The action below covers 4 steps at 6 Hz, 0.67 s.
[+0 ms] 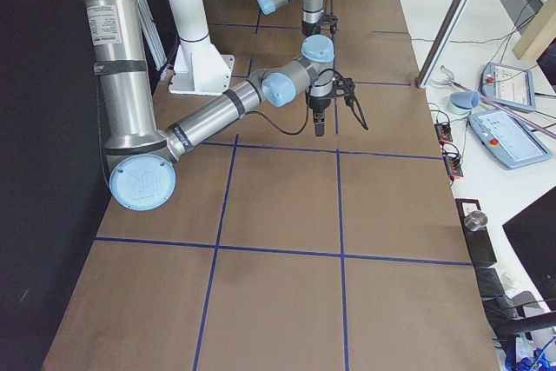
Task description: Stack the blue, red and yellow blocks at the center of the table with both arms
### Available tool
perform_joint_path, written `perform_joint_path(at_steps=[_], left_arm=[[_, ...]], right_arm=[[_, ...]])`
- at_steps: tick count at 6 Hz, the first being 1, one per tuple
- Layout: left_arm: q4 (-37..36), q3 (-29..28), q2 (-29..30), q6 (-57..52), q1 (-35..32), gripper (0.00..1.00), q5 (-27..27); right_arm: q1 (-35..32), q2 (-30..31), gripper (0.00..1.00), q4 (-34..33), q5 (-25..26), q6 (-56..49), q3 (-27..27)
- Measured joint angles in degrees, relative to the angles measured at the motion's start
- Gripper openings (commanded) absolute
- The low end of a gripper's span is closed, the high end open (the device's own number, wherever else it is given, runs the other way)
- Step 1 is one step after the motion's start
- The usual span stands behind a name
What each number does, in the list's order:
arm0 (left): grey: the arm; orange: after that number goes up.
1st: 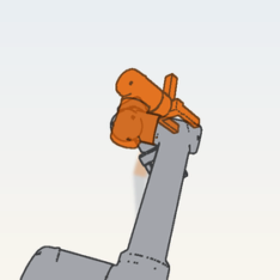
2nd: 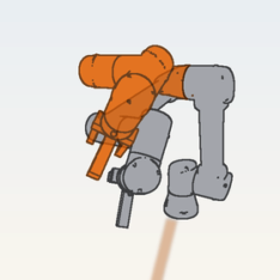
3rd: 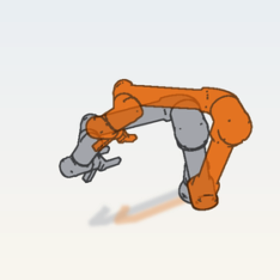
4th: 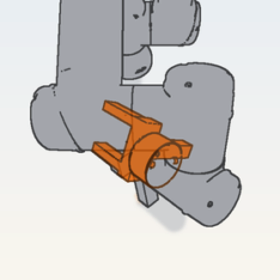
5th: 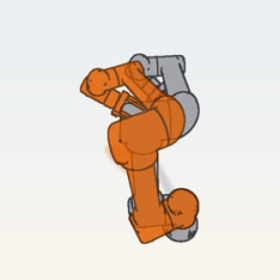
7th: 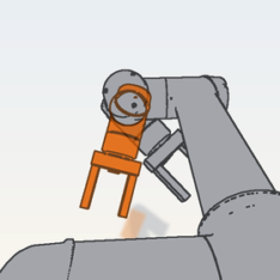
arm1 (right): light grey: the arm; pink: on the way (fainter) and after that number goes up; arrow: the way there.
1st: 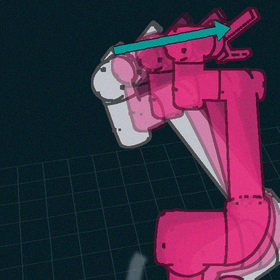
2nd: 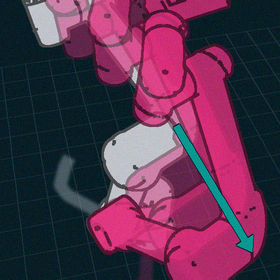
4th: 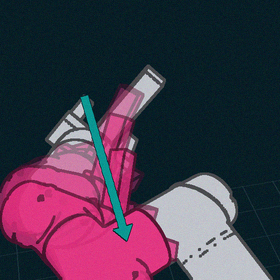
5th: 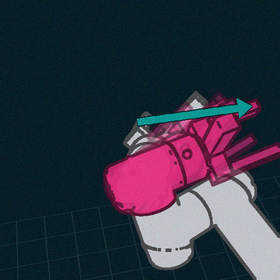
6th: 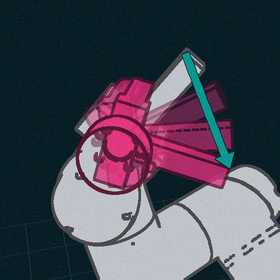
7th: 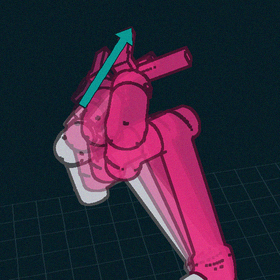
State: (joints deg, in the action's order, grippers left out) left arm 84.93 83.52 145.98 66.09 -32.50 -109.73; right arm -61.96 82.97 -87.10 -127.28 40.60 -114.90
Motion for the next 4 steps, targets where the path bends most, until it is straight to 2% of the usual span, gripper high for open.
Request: perform_joint_path(at_steps=[4], left_arm=[[-0.09, 1.78, 0.33, 0.11, -0.32, 1.0, 0.04]], right_arm=[[0.0, 0.0, 1.0, -0.03, 0.02, -0.03, 0.14]])
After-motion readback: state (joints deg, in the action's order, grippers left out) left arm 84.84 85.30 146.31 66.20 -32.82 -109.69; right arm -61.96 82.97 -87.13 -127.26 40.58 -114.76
